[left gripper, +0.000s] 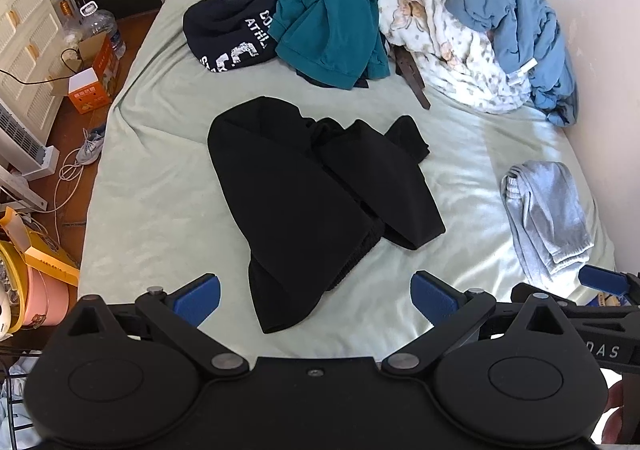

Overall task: Fold clothes
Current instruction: 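Move both tools toward the black sweatpants on the bed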

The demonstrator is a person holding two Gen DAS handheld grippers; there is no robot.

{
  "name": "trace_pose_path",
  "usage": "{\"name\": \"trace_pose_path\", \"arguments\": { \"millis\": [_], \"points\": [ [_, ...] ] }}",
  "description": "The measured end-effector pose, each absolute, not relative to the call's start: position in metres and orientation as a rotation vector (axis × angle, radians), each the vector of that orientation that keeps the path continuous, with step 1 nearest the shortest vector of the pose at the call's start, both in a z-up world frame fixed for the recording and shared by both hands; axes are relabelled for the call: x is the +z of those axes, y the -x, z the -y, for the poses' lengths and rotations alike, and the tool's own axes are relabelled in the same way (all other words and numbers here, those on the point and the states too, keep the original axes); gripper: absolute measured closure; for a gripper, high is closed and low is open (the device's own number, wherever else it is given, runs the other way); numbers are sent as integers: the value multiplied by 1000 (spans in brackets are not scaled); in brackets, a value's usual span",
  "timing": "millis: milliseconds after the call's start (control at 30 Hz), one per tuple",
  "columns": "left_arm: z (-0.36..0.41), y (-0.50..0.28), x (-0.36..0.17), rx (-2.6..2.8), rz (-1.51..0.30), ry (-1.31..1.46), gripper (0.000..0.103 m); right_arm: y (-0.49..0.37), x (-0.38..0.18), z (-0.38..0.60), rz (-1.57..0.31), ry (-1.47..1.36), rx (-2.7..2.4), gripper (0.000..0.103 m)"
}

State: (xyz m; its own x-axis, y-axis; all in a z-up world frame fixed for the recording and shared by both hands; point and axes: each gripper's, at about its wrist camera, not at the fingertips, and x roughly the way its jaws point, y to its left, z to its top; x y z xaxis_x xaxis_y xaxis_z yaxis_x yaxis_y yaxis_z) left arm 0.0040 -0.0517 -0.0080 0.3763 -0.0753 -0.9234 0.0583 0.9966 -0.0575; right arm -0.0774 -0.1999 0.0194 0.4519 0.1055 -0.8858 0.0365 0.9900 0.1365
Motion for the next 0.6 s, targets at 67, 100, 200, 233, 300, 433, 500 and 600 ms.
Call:
{"name": "trace_pose_path", "arguments": {
  "millis": [67, 100, 200, 233, 300, 433, 500, 600],
  "points": [
    [53, -3, -8, -84, -1185, 17, 0, 78, 20, 201, -1101, -150, 43, 0],
    [54, -3, -8, -83, -1187, 19, 0, 78, 20, 203, -1100, -155, 42, 0],
    [56, -2, -10, -70, -1197, 23, 0, 77, 21, 208, -1101, -165, 38, 0],
    [57, -1, -11, -67, -1201, 24, 0, 77, 21, 209, -1101, -169, 37, 0],
    [61, -1, -13, -65, -1214, 19, 0, 76, 19, 214, -1106, -179, 34, 0],
    [66, -1, -14, -59, -1217, 0, 0, 75, 13, 219, -1127, -205, 28, 0],
    [67, 0, -15, -54, -1218, 7, 0, 75, 11, 222, -1133, -214, 27, 0],
    [68, 0, -16, -47, -1219, 15, 0, 75, 11, 223, -1135, -203, 31, 0]
  ]
}}
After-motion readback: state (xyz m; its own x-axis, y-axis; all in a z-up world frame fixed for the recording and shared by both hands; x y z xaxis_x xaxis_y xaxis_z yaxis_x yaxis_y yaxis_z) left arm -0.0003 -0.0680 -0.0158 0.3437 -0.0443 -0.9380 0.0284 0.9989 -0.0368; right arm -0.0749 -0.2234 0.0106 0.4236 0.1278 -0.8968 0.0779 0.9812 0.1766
